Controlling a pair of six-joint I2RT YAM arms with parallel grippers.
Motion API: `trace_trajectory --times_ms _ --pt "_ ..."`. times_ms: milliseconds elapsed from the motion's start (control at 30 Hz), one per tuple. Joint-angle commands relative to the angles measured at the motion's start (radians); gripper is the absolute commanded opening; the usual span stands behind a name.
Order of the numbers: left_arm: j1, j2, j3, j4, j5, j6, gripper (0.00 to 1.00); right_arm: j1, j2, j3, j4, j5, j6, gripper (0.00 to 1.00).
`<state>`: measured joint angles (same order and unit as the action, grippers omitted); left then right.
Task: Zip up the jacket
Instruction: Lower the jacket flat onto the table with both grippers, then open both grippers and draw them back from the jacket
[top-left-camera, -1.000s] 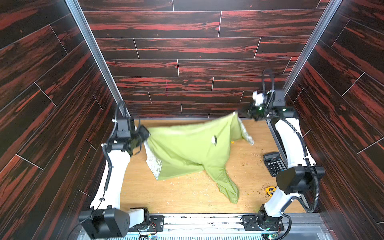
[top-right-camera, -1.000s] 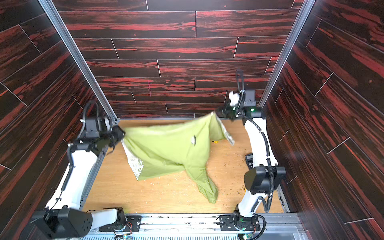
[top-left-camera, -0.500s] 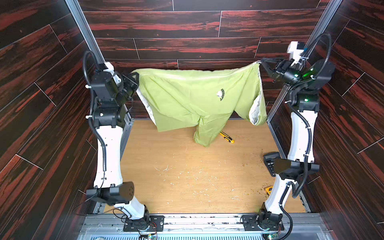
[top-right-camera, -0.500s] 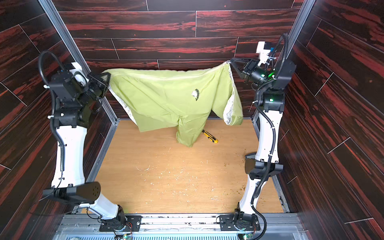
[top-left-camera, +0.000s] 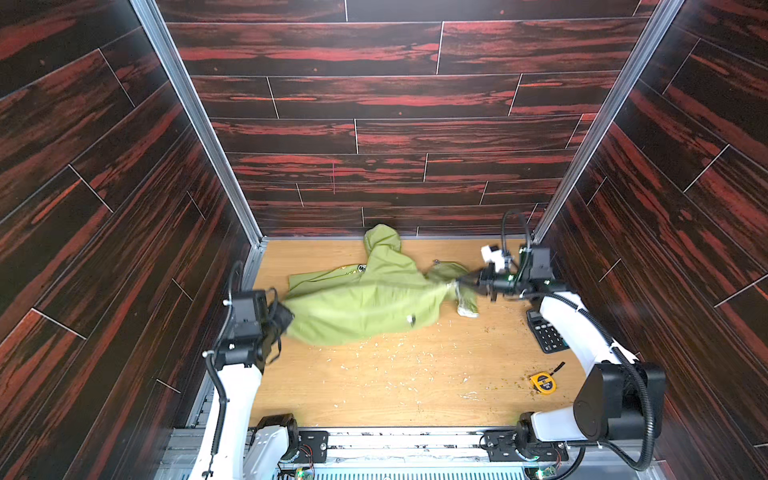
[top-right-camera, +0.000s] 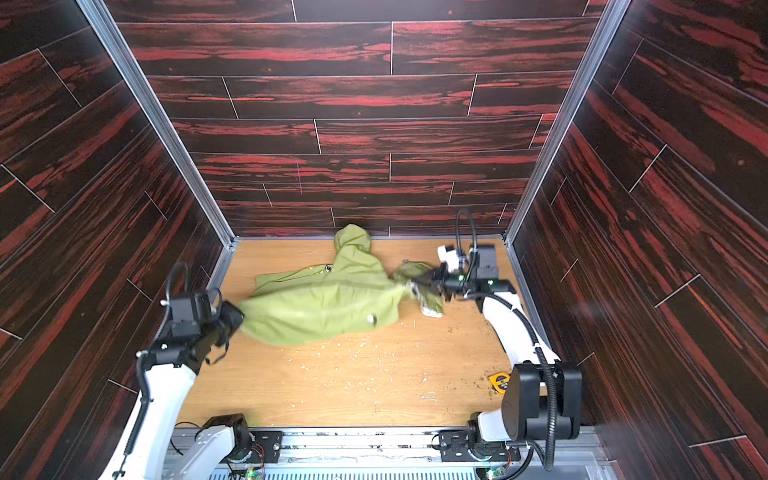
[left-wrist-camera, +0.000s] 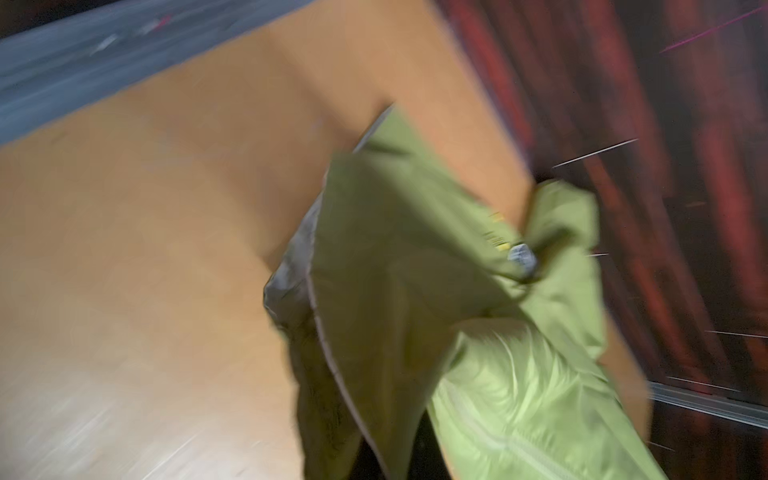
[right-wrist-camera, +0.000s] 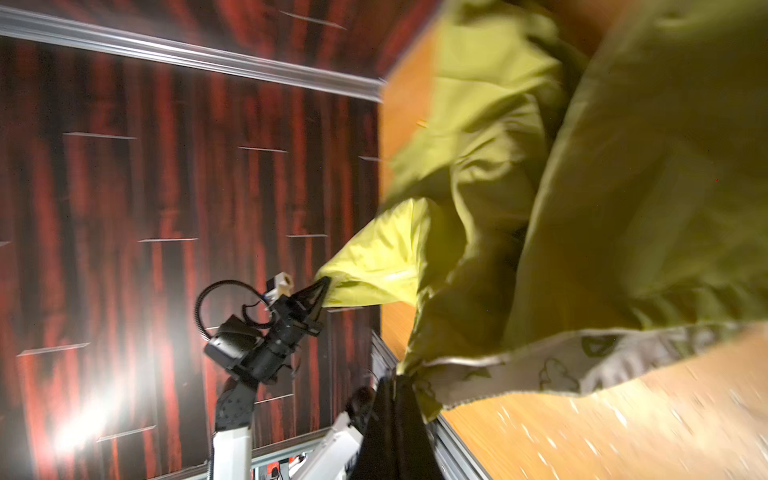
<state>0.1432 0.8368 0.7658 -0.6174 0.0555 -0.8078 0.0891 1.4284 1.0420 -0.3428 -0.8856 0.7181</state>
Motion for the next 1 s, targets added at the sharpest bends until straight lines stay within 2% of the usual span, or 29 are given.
trace_trajectory --times_ms 0,133,233,333,400,467,500,533,600,733,867,967 --pt "0.011 -0.077 -0.032 -0.05 -0.097 0.014 0.0 0.01 -0.058 -0.03 -0.045 0.04 -0.132 0.0" --pt "0.011 -0.041 -0.017 -0.075 -0.115 0.037 0.0 0.009 -0.022 0.029 -0.102 0.066 -0.168 0.0" --pt "0.012 0.038 0.041 -0.062 -0.111 0.072 0.0 0.01 0.046 0.133 -0.161 0.11 -0.179 0.0" --pt "0.019 0.156 0.139 -0.093 -0.135 0.112 0.0 0.009 0.17 0.325 -0.337 0.272 -0.201 0.0" --pt "0.037 0.244 0.221 -0.153 -0.142 0.132 0.29 0.004 0.247 0.45 -0.45 0.375 -0.213 0.23" --pt "0.053 0.307 0.304 -0.218 -0.171 0.145 0.51 -0.013 0.28 0.526 -0.488 0.402 -0.211 0.48" --pt "0.057 0.319 0.333 -0.233 -0.182 0.153 0.76 -0.023 0.283 0.551 -0.493 0.406 -0.209 0.55" --pt "0.059 0.322 0.363 -0.236 -0.204 0.16 0.83 -0.036 0.283 0.579 -0.502 0.414 -0.208 0.6" --pt "0.059 0.31 0.409 -0.246 -0.231 0.179 0.88 -0.052 0.273 0.627 -0.526 0.442 -0.217 0.64" --pt "0.059 0.238 0.445 -0.241 -0.22 0.199 0.89 -0.071 0.223 0.683 -0.553 0.515 -0.245 0.66" --pt "0.06 0.111 0.392 -0.175 -0.167 0.208 0.89 -0.071 0.126 0.663 -0.505 0.604 -0.252 0.67" --pt "0.059 -0.022 0.31 -0.086 -0.14 0.207 0.92 -0.064 0.019 0.591 -0.415 0.667 -0.25 0.67"
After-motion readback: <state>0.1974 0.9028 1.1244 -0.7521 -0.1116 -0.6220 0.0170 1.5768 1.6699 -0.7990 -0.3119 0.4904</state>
